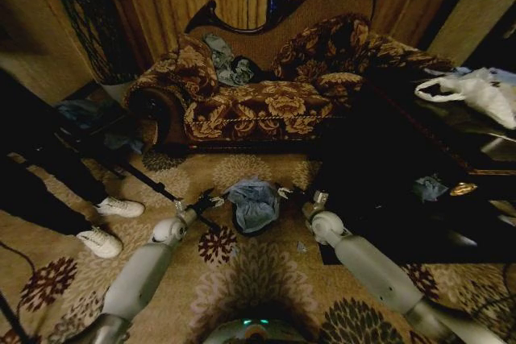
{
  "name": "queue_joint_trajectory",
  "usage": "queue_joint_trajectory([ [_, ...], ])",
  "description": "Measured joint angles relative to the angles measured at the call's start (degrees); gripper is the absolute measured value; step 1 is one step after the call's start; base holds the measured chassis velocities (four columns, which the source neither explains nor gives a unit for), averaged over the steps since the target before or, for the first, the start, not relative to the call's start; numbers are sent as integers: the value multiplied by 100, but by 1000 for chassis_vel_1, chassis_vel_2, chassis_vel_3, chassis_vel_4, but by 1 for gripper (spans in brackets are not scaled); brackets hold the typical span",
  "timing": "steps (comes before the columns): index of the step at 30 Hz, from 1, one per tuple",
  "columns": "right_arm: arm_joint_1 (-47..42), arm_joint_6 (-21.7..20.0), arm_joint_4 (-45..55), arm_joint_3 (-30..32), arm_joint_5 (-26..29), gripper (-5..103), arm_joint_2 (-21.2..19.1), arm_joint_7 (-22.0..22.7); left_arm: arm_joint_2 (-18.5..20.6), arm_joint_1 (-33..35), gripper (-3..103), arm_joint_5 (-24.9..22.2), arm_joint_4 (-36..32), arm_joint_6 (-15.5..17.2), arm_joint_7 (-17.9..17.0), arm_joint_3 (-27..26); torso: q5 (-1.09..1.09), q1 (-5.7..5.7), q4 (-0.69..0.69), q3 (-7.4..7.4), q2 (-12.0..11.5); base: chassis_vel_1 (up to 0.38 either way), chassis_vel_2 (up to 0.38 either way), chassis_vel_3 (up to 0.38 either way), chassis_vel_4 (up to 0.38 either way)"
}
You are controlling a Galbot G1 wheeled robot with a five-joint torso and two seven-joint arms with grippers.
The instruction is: Place a garbage bag over the trash bin.
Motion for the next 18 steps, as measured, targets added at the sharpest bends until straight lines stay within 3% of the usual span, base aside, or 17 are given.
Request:
queue_joint_trajectory([
  [1,0,0,0,0,0,100,0,0,0,0,100,0,0,0,0,0,0,0,0,0,0,0,0,0,0],
  [2,-156,42,108,157,-116,100,32,41,21,40,100,-101,-319,279,-422,-3,-1,0,-1,0,0,0,0,0,0],
  [4,-513,135,279,439,-379,100,111,67,-1,87,100,-733,-1158,1105,-1836,127,2,0,0,0,0,0,0,0,0],
  [5,-583,149,294,488,-437,100,131,59,-33,81,100,-899,-1317,1252,-2143,175,2,0,-1,0,0,0,0,0,0],
  [6,-583,149,294,488,-437,100,131,59,-33,81,100,-899,-1317,1252,-2143,175,2,0,-1,0,0,0,0,0,0],
  [7,-668,169,303,537,-521,100,171,44,-116,71,100,-1266,-1612,1489,-2830,277,0,-1,-3,-1,1,0,0,0,0],
  [8,-702,196,249,538,-643,100,264,18,-261,96,100,-1828,-2031,1699,-3806,420,0,0,-5,0,0,0,0,0,0],
  [9,-656,213,171,484,-704,100,331,-22,-340,158,100,-2091,-2250,1746,-4299,497,1,0,-5,0,1,0,0,0,0],
  [10,-656,213,171,484,-704,100,331,-22,-340,158,100,-2091,-2250,1746,-4299,497,1,0,-5,0,1,0,0,0,0],
  [12,-503,201,22,373,-742,100,472,-143,-527,341,100,-2363,-2490,1727,-4981,651,3,0,2,0,0,0,0,0,0],
  [18,-507,206,-26,397,-771,100,465,-176,-778,467,100,-2212,-2252,1683,-5321,1056,1,1,0,0,0,0,0,0,0],
])
